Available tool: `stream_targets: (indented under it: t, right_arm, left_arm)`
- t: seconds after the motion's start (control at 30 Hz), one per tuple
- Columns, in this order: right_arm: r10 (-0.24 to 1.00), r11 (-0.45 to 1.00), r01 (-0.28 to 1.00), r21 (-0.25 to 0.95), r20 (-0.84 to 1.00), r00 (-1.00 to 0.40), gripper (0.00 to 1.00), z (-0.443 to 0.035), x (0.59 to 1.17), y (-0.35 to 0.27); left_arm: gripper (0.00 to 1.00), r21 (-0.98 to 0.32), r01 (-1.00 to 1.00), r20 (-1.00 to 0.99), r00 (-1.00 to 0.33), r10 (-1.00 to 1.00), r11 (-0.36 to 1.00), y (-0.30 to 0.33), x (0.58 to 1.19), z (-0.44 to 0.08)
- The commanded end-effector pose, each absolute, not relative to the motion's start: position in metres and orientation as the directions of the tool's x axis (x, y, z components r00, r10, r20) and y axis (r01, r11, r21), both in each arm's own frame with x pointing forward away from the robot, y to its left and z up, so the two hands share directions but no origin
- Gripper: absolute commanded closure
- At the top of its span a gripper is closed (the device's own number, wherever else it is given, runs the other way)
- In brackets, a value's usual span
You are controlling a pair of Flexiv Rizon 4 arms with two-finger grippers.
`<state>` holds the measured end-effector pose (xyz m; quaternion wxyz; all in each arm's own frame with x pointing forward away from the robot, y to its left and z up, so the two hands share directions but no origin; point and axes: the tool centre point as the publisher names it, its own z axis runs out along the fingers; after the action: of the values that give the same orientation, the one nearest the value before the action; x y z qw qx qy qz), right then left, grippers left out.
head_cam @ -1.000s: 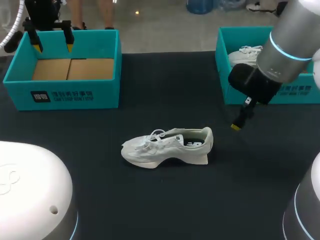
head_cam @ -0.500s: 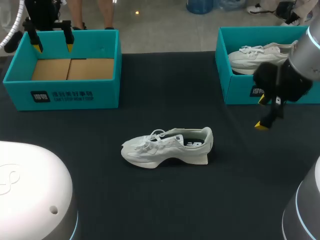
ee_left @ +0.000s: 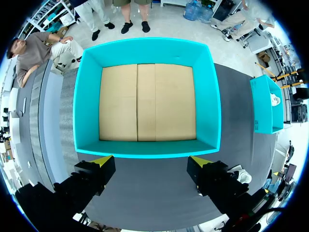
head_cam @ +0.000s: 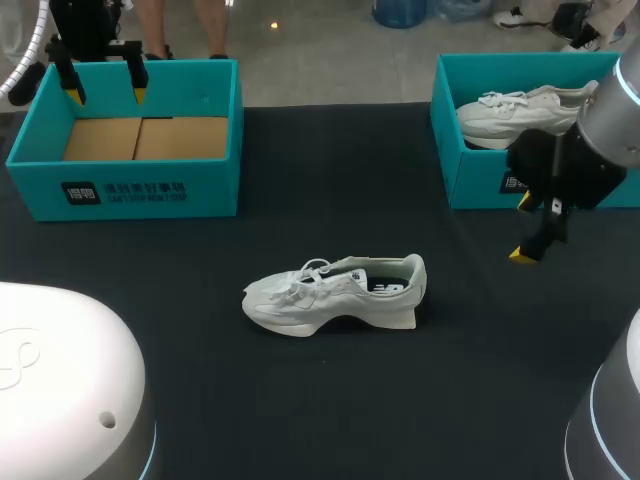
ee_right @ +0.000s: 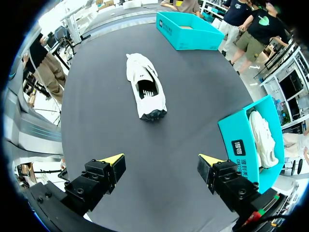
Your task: Take the shoe out of the shoebox, open the shoe tongue, remove and reinsert the insole, then place the shoe into the shoebox
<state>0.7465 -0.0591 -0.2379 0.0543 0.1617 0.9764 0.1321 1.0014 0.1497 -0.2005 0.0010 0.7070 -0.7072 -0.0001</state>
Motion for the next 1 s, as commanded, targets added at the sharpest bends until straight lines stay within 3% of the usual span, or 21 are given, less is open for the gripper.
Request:
stream_targets:
  t: [0.03,0.17,0.5,0.77,1.0]
  right_arm:
    - [0.331,0.913,0.302,0.275,-0.064,-0.942,0.00,-0.238,0.746,-0.059]
    - [0.331,0.913,0.302,0.275,-0.064,-0.942,0.00,-0.238,0.746,-0.059]
    - [0.193,0.850,0.161,0.501,-0.011,-0.981,0.00,-0.252,0.748,-0.066]
    - [0.144,0.806,0.149,0.573,0.056,-0.988,0.00,-0.265,0.750,-0.070]
    - [0.105,0.807,0.175,0.564,0.155,-0.982,0.00,-0.282,0.753,-0.075]
  left_arm:
    - [0.00,0.002,-1.000,0.001,0.000,-1.000,0.000,0.150,1.001,-0.200]
    - [0.00,0.002,-1.000,0.001,0.000,-1.000,0.000,0.150,1.001,-0.200]
    - [0.00,0.002,-1.000,0.001,0.000,-1.000,0.000,0.150,1.001,-0.200]
    - [0.00,0.002,-1.000,0.001,0.000,-1.000,0.000,0.150,1.001,-0.200]
    - [0.00,0.002,-1.000,0.001,0.000,-1.000,0.000,0.150,1.001,-0.200]
